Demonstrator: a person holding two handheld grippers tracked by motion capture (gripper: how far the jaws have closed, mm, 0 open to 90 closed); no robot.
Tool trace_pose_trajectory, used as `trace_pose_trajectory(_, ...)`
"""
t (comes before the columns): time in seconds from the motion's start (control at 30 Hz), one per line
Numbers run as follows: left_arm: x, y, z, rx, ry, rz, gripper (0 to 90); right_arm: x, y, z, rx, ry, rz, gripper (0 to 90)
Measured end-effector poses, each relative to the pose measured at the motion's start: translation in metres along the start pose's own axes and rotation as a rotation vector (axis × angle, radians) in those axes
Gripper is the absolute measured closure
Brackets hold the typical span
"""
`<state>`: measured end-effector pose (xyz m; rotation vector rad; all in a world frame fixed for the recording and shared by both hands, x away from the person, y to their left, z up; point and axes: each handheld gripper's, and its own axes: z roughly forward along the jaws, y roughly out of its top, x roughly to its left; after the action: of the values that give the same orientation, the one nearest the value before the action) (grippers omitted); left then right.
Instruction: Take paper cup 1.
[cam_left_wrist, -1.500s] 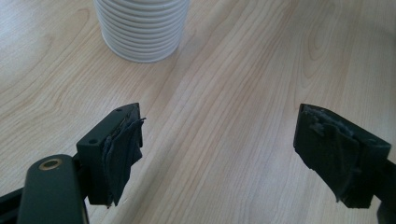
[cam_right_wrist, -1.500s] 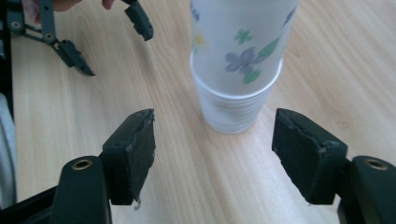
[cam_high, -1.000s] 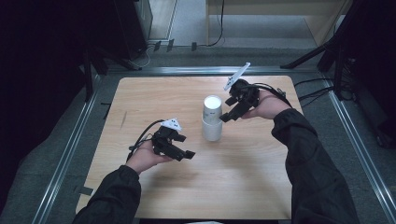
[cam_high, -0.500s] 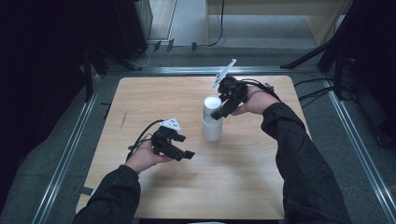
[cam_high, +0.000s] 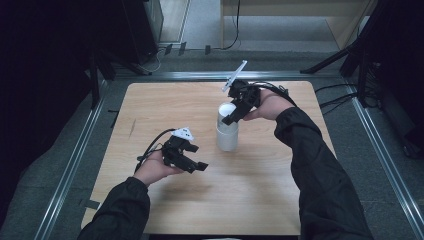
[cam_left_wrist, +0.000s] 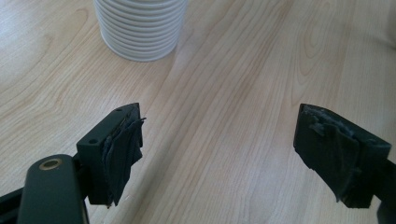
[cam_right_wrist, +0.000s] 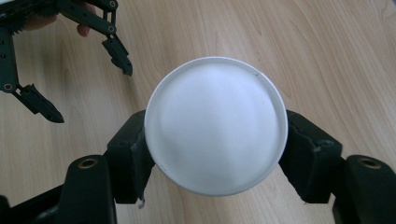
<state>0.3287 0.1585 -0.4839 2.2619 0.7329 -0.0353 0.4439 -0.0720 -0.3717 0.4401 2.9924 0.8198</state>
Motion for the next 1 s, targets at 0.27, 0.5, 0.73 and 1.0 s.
trace_pose_trajectory(0.27, -0.001, 0.000, 0.000, 0.001, -0.002, -0.001, 15.9, 0.000, 0.002, -0.004, 0.006, -0.005, 0.001, 33.7)
trace_pose_trajectory(0.5, 0.000, 0.000, -0.001, 0.001, -0.001, -0.001, 15.9, 0.001, 0.007, -0.014, 0.002, -0.008, 0.007, 33.8)
trace_pose_trajectory(0.73, 0.000, 0.000, -0.001, 0.001, -0.004, 0.001, 15.9, 0.003, 0.014, -0.025, -0.003, -0.009, 0.008, 34.0)
trace_pose_trajectory(1.0, 0.000, 0.000, -0.002, -0.006, -0.008, 0.002, 15.9, 0.006, 0.022, -0.042, 0.005, -0.020, 0.013, 34.1)
